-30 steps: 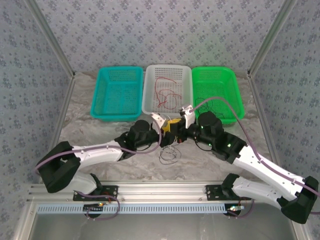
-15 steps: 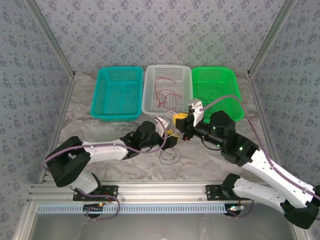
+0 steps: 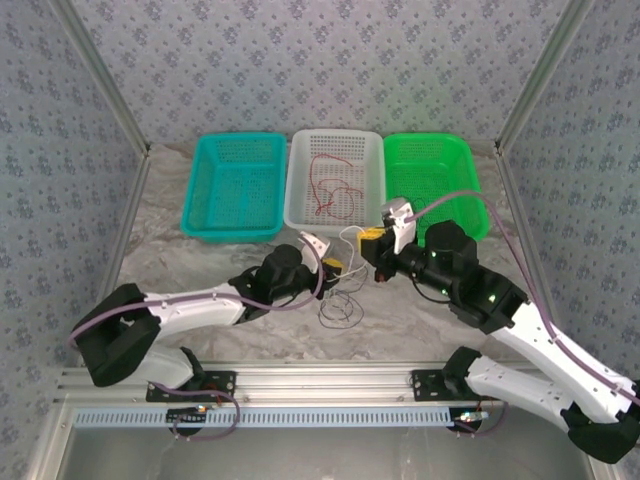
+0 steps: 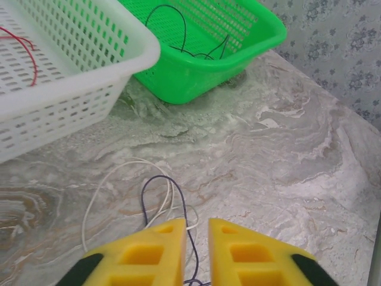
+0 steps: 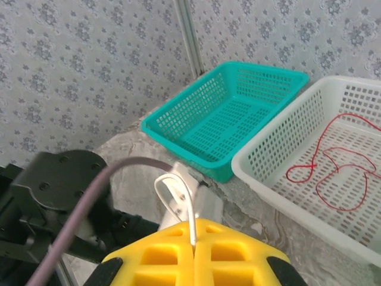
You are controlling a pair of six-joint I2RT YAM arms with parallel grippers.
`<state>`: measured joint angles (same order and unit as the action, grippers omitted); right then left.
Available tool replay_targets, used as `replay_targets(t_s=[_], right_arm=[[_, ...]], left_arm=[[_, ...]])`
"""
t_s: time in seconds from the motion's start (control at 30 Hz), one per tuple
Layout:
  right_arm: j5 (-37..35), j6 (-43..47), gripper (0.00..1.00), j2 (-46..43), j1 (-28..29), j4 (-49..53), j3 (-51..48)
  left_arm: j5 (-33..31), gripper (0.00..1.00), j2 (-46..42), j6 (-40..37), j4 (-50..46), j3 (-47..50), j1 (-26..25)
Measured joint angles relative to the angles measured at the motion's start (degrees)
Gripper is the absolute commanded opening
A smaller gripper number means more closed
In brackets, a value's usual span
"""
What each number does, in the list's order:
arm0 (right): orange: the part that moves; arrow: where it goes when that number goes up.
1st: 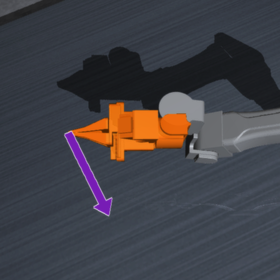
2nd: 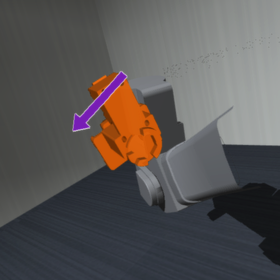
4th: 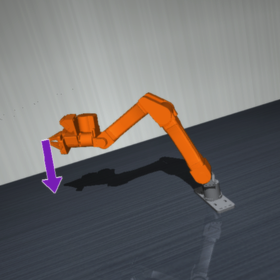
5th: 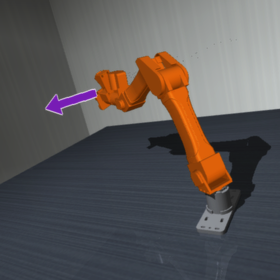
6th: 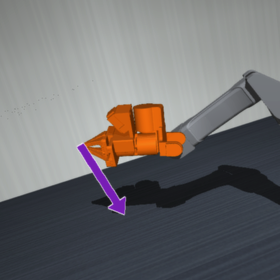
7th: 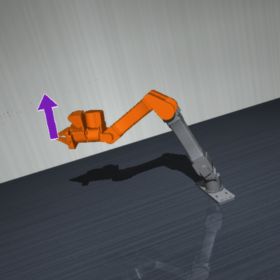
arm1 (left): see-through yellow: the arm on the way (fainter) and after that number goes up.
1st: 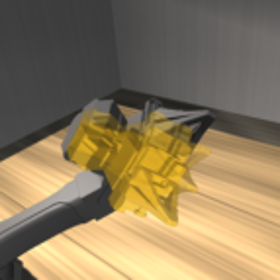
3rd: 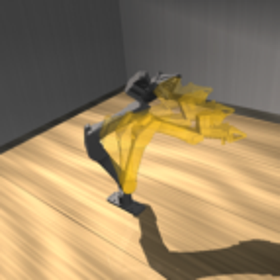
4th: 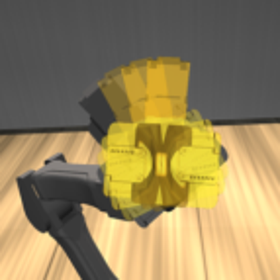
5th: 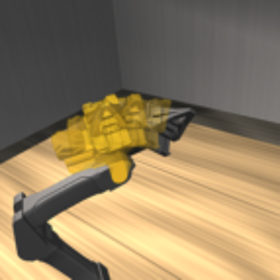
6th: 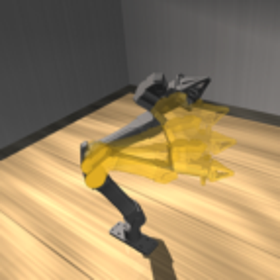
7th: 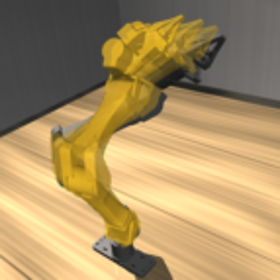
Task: Untangle the cables
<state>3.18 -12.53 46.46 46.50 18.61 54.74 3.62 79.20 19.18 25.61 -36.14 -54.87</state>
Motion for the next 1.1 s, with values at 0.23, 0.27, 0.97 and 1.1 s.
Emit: replay_targets(t_s=[0.23, 0.27, 0.97, 1.1], right_arm=[[0.07, 0.00, 0.04, -0.42, -1.64, 5.18, -0.07], [0.04, -0.02, 0.10, -0.42, -1.95, 6.10, -0.09], [-11.78, -6.67, 0.75, -7.04, -3.10, 12.13, -10.16], [-7.91, -8.61, 0.73, -4.42, 0.04, 7.10, -15.21]], left_arm=[[-3.89, 0.09, -4.74, -1.81, -3.82, 0.00, 0.00], [-4.57, 0.09, -5.38, -2.10, -4.42, 0.00, 0.00], [-9.81, 0.07, -8.59, 6.16, -15.67, -3.58, 1.90], [-10.16, 0.07, -8.17, 8.20, -17.68, -6.43, 2.49]])
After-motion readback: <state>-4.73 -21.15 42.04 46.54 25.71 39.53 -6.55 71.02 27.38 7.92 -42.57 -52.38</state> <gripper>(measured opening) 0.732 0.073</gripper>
